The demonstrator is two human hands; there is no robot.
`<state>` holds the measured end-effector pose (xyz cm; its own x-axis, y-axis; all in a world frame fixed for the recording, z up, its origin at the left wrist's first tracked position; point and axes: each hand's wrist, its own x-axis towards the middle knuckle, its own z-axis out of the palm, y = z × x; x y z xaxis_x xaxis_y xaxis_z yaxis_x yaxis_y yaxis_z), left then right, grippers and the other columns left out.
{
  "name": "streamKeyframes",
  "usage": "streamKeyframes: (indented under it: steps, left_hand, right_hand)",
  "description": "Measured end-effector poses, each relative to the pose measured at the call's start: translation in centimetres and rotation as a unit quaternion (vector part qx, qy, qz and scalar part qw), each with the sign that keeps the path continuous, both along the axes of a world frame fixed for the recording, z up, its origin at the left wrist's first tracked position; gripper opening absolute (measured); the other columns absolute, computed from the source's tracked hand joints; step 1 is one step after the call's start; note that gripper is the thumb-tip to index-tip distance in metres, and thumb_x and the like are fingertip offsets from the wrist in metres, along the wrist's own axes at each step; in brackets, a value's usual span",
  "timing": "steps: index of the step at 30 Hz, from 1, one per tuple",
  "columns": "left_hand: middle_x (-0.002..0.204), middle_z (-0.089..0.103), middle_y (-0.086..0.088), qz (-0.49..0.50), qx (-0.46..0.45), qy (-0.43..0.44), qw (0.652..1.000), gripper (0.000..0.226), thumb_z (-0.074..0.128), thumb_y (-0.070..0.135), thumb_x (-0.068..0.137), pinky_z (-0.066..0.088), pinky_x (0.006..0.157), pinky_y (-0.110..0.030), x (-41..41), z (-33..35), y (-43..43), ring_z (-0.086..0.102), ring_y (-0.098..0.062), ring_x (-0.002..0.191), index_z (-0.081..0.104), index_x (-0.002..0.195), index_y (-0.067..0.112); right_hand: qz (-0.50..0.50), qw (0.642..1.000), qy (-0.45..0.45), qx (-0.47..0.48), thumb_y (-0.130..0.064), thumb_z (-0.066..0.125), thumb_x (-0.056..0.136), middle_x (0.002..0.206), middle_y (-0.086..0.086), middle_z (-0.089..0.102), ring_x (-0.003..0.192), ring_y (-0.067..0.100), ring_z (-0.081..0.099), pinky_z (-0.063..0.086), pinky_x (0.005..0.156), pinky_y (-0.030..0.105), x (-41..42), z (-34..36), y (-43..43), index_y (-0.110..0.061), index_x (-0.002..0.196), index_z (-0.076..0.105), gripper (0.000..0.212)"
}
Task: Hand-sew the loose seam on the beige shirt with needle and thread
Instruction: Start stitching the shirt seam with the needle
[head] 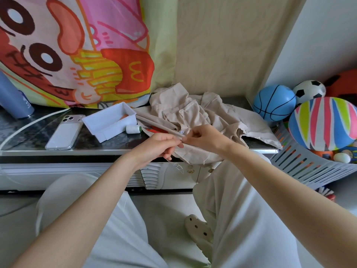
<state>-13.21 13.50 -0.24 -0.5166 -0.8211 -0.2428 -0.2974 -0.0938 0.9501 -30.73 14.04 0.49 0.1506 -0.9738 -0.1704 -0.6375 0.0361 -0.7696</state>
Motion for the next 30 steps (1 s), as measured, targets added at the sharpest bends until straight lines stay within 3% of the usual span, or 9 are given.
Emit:
streamKeyframes:
  steps: [3, 8, 11, 17, 19, 21, 24, 27, 30]
  left_hand:
    - [0.057, 0.043, 0.004, -0.008, 0.001, -0.008, 1.000, 0.020, 0.044, 0.013, 0.100, 0.047, 0.065, -0.022, 0.3, -0.6, 0.2, 0.038, -0.009, 0.051, 0.061, 0.094, 0.004]
    - [0.057, 0.049, 0.004, 0.004, 0.009, 0.011, 1.000, 0.021, 0.044, 0.012, 0.099, 0.049, 0.067, -0.023, 0.4, -0.8, 0.3, 0.043, -0.009, 0.052, 0.062, 0.089, 0.007]
    - [0.058, 0.052, 0.004, 0.006, 0.018, 0.020, 1.000, 0.022, 0.044, 0.013, 0.100, 0.048, 0.067, -0.023, 0.7, -0.8, 0.2, 0.048, -0.008, 0.055, 0.063, 0.088, 0.008]
    - [0.059, 0.053, 0.003, 0.009, 0.033, 0.041, 0.999, 0.022, 0.045, 0.014, 0.099, 0.049, 0.071, -0.025, 1.2, -0.7, 0.0, 0.051, -0.009, 0.055, 0.063, 0.089, 0.007]
    - [0.059, 0.053, 0.003, 0.006, 0.033, 0.039, 0.999, 0.021, 0.045, 0.015, 0.099, 0.049, 0.071, -0.025, 1.3, -0.6, 0.0, 0.051, -0.009, 0.055, 0.062, 0.089, 0.007]
    - [0.059, 0.053, 0.003, 0.005, 0.032, 0.034, 0.999, 0.021, 0.045, 0.015, 0.099, 0.049, 0.071, -0.024, 1.3, -0.6, 0.0, 0.051, -0.010, 0.056, 0.062, 0.089, 0.007]
    - [0.058, 0.054, 0.004, 0.002, 0.040, 0.033, 0.999, 0.020, 0.046, 0.015, 0.099, 0.049, 0.073, -0.026, 1.3, -0.7, -0.1, 0.052, -0.009, 0.055, 0.062, 0.092, 0.005]
    - [0.058, 0.055, 0.004, 0.009, 0.055, 0.044, 0.997, 0.019, 0.045, 0.013, 0.099, 0.048, 0.078, -0.031, 1.1, -0.8, -0.1, 0.052, -0.009, 0.055, 0.060, 0.098, 0.001]
    - [0.059, 0.056, 0.003, 0.007, 0.059, 0.046, 0.997, 0.022, 0.043, 0.013, 0.099, 0.049, 0.082, -0.034, 1.3, -1.0, -0.1, 0.054, -0.010, 0.056, 0.062, 0.101, 0.000]
  right_hand:
    - [-0.033, 0.999, 0.036, -0.013, -0.024, 0.064, 0.089, 0.054, -0.008, 0.042, 0.047, 0.004, 0.039, 0.030, 0.048, 0.011, -1.0, -0.8, -0.5, -0.012, 0.065, 0.054, 0.028]
    - [-0.097, 0.987, 0.127, -0.020, -0.021, 0.056, 0.092, 0.057, -0.004, 0.044, 0.060, 0.012, 0.045, 0.033, 0.054, 0.022, -1.8, -3.3, -1.0, -0.014, 0.058, 0.043, 0.037]
    - [-0.089, 0.982, 0.165, 0.010, -0.020, 0.048, 0.096, 0.059, -0.004, 0.041, 0.066, 0.016, 0.046, 0.031, 0.050, 0.018, -1.6, -5.2, -0.6, -0.011, 0.060, 0.042, 0.037]
    - [-0.003, 0.966, 0.251, 0.055, -0.018, 0.041, 0.098, 0.086, 0.009, 0.049, 0.081, 0.022, 0.045, 0.033, 0.071, 0.026, -0.9, -6.8, -0.2, -0.018, 0.062, 0.035, 0.037]
    - [-0.012, 0.983, 0.183, -0.011, -0.015, 0.041, 0.098, 0.089, 0.011, 0.051, 0.082, 0.023, 0.047, 0.031, 0.068, 0.024, -0.7, -6.6, -0.3, -0.010, 0.068, 0.042, 0.031]
    - [-0.024, 0.998, 0.037, -0.048, -0.025, 0.040, 0.100, 0.097, 0.010, 0.061, 0.091, 0.022, 0.057, 0.039, 0.077, 0.023, -0.1, -5.7, -0.4, -0.003, 0.089, 0.057, 0.029]
    - [0.031, 0.989, -0.147, 0.007, -0.036, 0.031, 0.102, 0.101, 0.002, 0.067, 0.099, 0.013, 0.063, 0.044, 0.094, 0.022, 1.1, -3.2, 0.2, -0.010, 0.110, 0.061, 0.041]
    - [0.075, 0.981, -0.180, 0.020, -0.036, 0.035, 0.101, 0.080, 0.003, 0.059, 0.074, 0.011, 0.059, 0.050, 0.081, 0.024, 1.7, -1.7, 0.5, -0.002, 0.102, 0.061, 0.043]
    - [0.076, 0.989, -0.130, 0.007, -0.026, 0.052, 0.097, 0.081, -0.004, 0.059, 0.067, -0.005, 0.052, 0.044, 0.066, 0.010, 1.5, -1.4, 0.4, -0.011, 0.090, 0.062, 0.019]
